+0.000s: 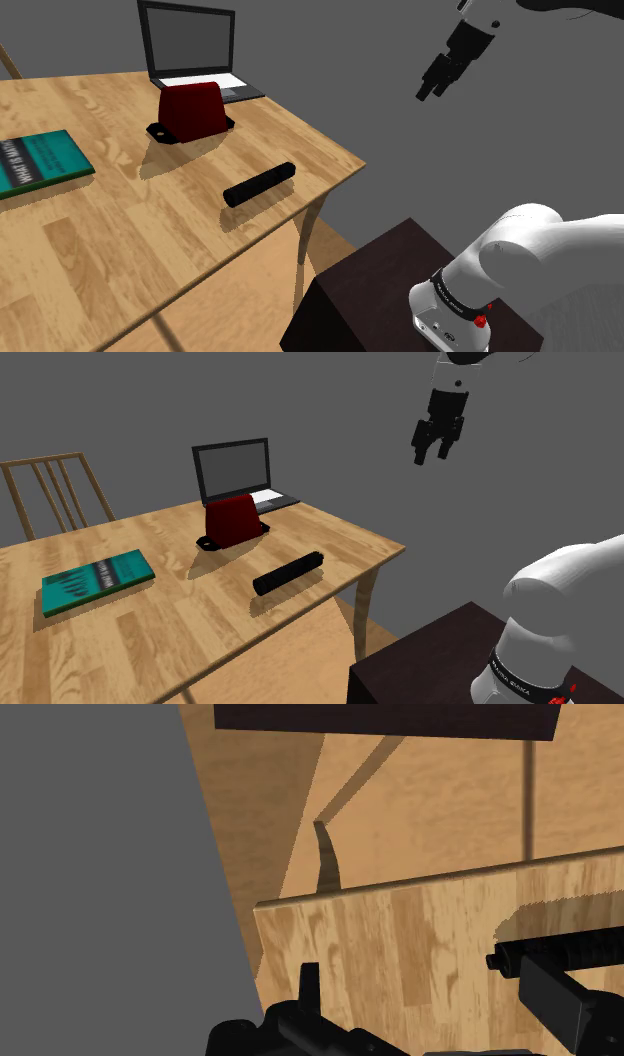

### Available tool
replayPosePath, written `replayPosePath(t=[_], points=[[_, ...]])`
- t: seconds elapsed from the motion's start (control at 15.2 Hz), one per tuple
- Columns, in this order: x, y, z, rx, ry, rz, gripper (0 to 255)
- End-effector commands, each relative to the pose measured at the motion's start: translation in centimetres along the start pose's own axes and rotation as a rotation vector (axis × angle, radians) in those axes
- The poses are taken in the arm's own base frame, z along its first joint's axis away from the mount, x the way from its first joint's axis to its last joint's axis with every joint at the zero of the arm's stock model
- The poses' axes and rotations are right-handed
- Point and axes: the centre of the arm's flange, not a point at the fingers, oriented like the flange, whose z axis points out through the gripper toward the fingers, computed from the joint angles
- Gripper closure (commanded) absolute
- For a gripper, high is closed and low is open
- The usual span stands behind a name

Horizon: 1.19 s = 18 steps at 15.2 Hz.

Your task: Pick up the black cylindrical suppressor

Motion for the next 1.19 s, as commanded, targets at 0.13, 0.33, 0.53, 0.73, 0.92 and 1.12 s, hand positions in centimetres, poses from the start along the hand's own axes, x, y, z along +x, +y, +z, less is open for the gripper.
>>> replayPosePath(t=[0.13, 0.33, 0.53, 0.73, 0.92, 1.12], points=[[-0.1, -2.0, 1.7, 0.0, -0.006, 0.071, 0], [0.0, -5.1, 4.2, 0.0, -0.015, 0.178, 0], [0.3, -8.1, 6.7, 0.0, -0.024, 0.285, 0], [1.0, -11.1, 9.2, 0.0, -0.033, 0.392, 0], [2.0, -13.9, 11.7, 0.0, -0.043, 0.5, 0], [3.3, -16.7, 14.3, 0.0, -0.052, 0.607, 0]])
